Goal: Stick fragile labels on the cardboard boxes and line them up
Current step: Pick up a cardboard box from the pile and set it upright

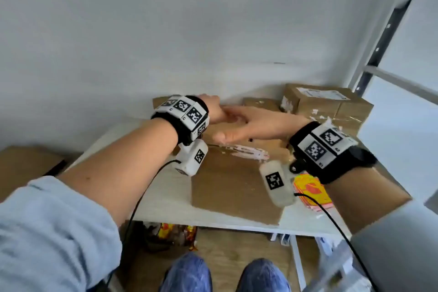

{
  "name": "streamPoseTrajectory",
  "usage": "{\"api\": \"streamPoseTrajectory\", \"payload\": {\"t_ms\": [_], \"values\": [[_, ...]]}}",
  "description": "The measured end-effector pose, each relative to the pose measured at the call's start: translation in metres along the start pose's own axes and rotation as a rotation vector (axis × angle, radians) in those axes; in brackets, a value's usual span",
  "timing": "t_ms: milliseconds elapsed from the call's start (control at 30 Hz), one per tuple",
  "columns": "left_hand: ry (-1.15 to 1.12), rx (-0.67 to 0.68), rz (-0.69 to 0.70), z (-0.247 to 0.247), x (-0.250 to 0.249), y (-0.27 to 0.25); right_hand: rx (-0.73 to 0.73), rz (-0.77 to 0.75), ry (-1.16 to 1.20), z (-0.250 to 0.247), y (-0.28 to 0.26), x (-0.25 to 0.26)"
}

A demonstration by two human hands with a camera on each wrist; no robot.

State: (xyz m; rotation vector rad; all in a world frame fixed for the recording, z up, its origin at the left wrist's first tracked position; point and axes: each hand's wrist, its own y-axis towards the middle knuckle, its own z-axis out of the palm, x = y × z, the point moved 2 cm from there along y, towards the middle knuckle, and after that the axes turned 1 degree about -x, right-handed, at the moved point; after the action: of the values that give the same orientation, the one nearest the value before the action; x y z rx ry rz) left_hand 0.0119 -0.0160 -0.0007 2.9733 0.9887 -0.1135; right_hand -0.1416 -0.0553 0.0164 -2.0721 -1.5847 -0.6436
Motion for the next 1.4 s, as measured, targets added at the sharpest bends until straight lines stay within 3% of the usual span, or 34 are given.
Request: {"api": "streamPoseTrajectory", "payload": {"t_ms": [67, 167, 233, 467, 767, 1100, 1267, 1400], "values": [[0.031, 0.066, 0.058, 0.006, -0.002, -0.002, 0.185, 0.048, -0.117, 0.018, -0.004, -0.002], [0.033, 0.068, -0.011, 0.009, 0.0, -0.012, 0.123, 0.148, -0.394, 0.038, 0.002, -0.021], [0.007, 0.002, -0.041, 0.006, 0.002, -0.021, 0.038, 0.188, -0.43, 0.041, 0.005, -0.027], [-0.233, 0.102, 0.0, 0.026, 0.004, -0.042, -0.179, 0.152, -0.302, 0.038, 0.001, -0.036], [-0.919, -0.225, -0.068, 0.049, 0.02, -0.079, -0.588, 0.113, 0.101, 0.045, -0.018, -0.039], [-1.268, -0.327, -0.154, 0.087, 0.018, -0.099, -0.908, 0.091, 0.438, 0.066, -0.037, -0.053], [-1.282, -0.198, -0.116, 0.088, 0.003, -0.097, -0.924, 0.142, 0.334, 0.072, -0.033, -0.058], [-1.266, -0.282, -0.134, 0.093, 0.004, -0.094, -0.885, 0.139, 0.328, 0.072, -0.033, -0.062]]}}
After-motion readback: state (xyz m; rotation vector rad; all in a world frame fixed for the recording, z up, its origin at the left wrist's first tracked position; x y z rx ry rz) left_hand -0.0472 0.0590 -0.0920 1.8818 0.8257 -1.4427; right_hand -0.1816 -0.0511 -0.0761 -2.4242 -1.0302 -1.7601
